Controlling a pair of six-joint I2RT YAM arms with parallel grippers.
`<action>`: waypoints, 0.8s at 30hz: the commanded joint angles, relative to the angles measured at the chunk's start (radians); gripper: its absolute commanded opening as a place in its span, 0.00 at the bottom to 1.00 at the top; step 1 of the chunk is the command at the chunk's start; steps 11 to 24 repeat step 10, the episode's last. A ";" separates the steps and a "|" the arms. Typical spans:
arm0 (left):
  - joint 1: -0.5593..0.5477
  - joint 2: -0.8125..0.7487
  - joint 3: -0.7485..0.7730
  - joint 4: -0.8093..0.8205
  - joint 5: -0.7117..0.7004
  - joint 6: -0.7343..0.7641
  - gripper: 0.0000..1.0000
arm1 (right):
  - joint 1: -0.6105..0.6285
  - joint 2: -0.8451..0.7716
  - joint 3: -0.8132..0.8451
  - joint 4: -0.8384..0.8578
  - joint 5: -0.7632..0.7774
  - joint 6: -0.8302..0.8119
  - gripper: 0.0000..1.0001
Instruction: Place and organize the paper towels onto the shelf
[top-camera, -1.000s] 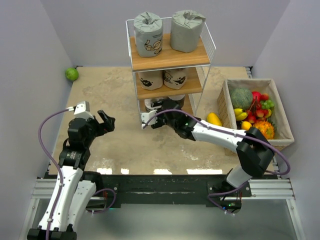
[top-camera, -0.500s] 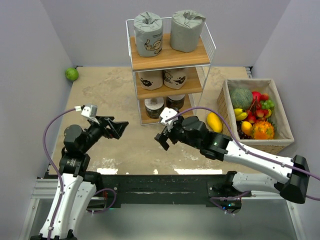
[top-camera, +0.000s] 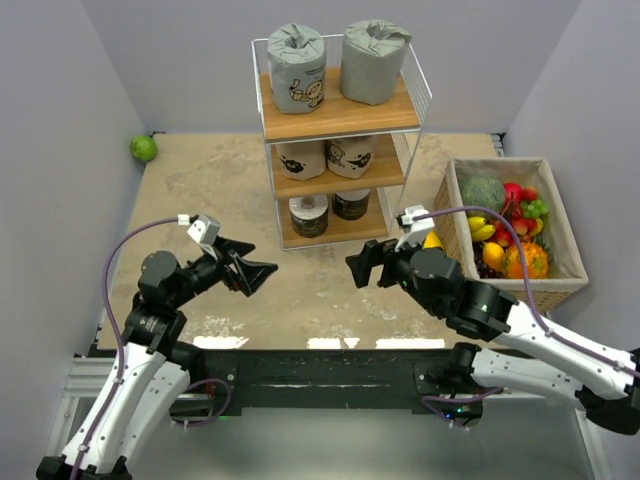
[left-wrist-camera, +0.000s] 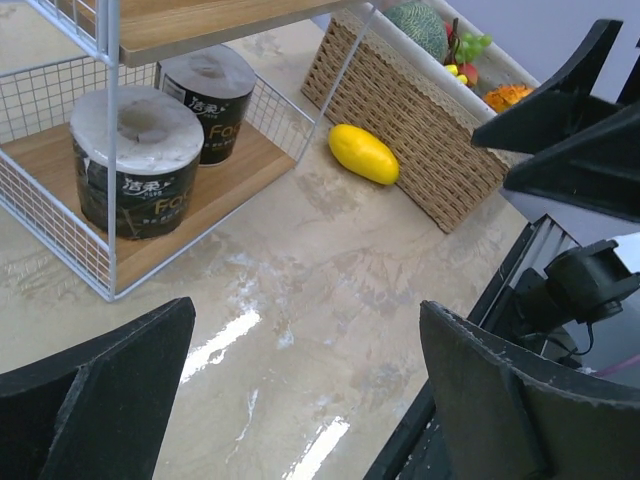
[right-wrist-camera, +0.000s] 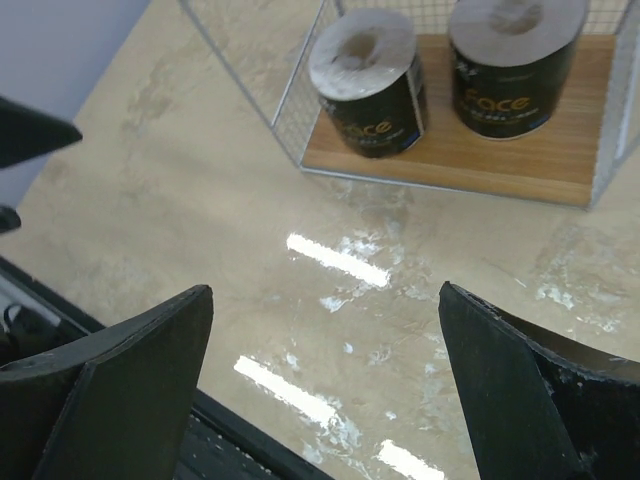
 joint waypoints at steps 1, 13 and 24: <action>-0.015 -0.018 0.018 0.022 -0.017 0.027 1.00 | -0.001 -0.042 0.082 -0.058 0.133 0.091 0.99; -0.017 -0.111 0.014 0.035 -0.035 0.024 1.00 | -0.001 -0.116 0.020 0.008 0.090 0.088 0.99; -0.017 -0.111 0.014 0.035 -0.035 0.024 1.00 | -0.001 -0.116 0.020 0.008 0.090 0.088 0.99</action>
